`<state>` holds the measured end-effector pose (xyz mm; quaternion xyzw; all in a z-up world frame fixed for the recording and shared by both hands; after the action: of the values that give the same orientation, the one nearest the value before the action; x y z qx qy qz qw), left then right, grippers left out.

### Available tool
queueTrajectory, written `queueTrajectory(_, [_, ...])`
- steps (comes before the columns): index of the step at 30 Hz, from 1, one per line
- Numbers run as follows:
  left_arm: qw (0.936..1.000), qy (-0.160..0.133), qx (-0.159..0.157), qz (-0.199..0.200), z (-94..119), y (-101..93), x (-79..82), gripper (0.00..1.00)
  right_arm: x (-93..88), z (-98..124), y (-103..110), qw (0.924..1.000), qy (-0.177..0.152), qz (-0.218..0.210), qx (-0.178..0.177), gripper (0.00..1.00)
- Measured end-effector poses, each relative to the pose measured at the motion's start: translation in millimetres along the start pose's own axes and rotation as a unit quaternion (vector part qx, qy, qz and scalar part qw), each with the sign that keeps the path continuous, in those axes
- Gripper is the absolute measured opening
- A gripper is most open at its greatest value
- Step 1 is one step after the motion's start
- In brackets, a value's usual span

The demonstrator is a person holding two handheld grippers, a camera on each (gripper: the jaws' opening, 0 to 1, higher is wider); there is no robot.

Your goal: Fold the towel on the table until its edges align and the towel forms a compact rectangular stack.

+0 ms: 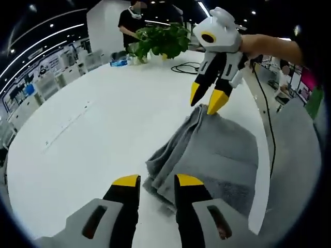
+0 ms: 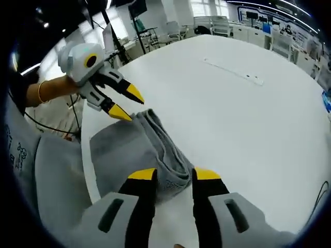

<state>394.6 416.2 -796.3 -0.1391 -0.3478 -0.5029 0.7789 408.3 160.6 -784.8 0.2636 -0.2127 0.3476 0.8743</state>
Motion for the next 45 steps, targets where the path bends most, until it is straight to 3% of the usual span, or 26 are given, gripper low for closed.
queueTrajectory(7, [0.9979,0.004,0.006,0.065,-5,-2.2,-17.3,0.26,-20.0,-7,-6,0.9981,-0.009,-0.062,-0.004,0.26])
queueTrajectory(16, [0.9961,0.014,-0.009,0.087,-18,-4.4,-22.9,0.23,-24.9,-25,-8,0.9978,-0.002,-0.066,-0.011,0.23])
queueTrajectory(20, [0.9923,0.015,-0.024,0.121,-20,-3.5,-25.0,0.20,-25.8,-31,-10,0.9976,0.000,-0.068,-0.012,0.22])
queueTrajectory(29, [0.9943,0.012,-0.017,0.104,-29,1.3,-22.1,0.14,-23.2,-39,-15,0.9979,0.004,-0.063,-0.012,0.18])
queueTrajectory(37, [0.9956,0.024,0.007,0.090,-40,22.8,-12.3,0.11,0.5,-48,-29,0.9982,0.004,-0.039,-0.045,0.18])
queueTrajectory(45, [0.9968,0.049,0.046,0.044,-52,46.4,-0.2,0.09,23.3,-58,-46,0.9970,-0.003,-0.045,-0.063,0.18])
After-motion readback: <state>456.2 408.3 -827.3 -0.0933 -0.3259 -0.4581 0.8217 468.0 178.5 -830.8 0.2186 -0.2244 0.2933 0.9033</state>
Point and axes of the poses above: the point that each gripper's makers call its tool centre point, and the gripper's own axes: z roughly backward along the fingers, y roughly to its left, x roughly out of its top, the point moved 10 cm from there along z, roughly backward along the fingers, and after that the axes turned 8 degrees about -z, right-handed, at the moved point
